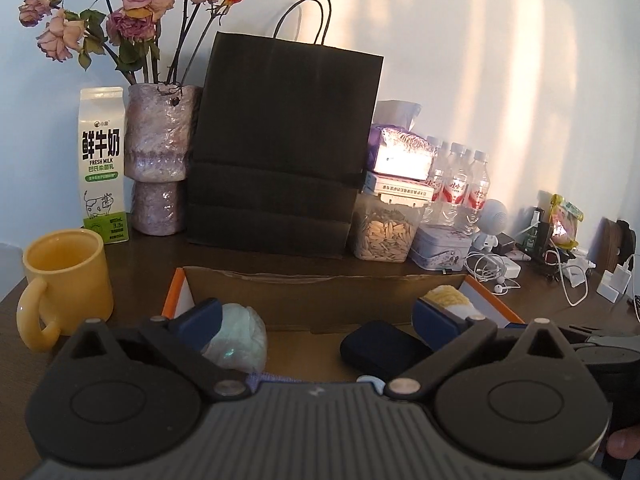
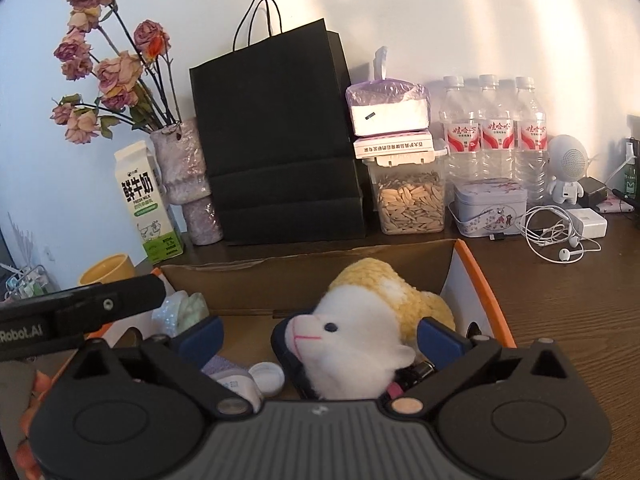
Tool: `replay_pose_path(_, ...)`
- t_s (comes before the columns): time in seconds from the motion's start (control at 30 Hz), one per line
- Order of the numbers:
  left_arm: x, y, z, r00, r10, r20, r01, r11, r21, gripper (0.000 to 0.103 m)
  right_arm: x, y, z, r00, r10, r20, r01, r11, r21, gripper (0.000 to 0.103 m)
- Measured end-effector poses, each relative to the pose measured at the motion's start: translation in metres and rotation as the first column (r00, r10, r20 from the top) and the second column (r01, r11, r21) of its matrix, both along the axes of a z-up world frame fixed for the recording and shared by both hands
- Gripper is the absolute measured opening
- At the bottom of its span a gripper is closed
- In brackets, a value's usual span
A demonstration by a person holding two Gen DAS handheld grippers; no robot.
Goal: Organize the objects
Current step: 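Open both grippers inside the box to drop the cap and plush, then withdraw both grippers from the box back over the table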
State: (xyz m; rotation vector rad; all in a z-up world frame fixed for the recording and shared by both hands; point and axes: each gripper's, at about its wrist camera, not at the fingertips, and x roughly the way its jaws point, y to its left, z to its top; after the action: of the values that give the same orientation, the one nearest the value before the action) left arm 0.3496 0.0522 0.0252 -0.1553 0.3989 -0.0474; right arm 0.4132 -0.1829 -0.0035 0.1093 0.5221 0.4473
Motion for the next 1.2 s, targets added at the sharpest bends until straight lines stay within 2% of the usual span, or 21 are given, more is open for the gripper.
replay_pose_path(0.57,-0.012,-0.001,0.009,0.999,0.004,0.037,-0.004,1.000,-0.013,0.103,-0.008,0.001,0.005,1.000,-0.001,0.026,0.001,1.000,-0.009,0.103)
replay_pose_path(0.97,-0.058,-0.002,0.020,0.997,0.005,0.072,-0.005,1.000,-0.010,0.103,-0.043,-0.010,0.017,0.998,-0.002,0.070,0.003,1.000,-0.016,0.103)
replay_pose_path(1.2,-0.089,0.005,0.019,0.998,0.028,0.052,-0.028,1.000,-0.005,0.103,-0.073,-0.019,0.021,0.997,-0.002,0.074,0.005,0.999,-0.031,0.103)
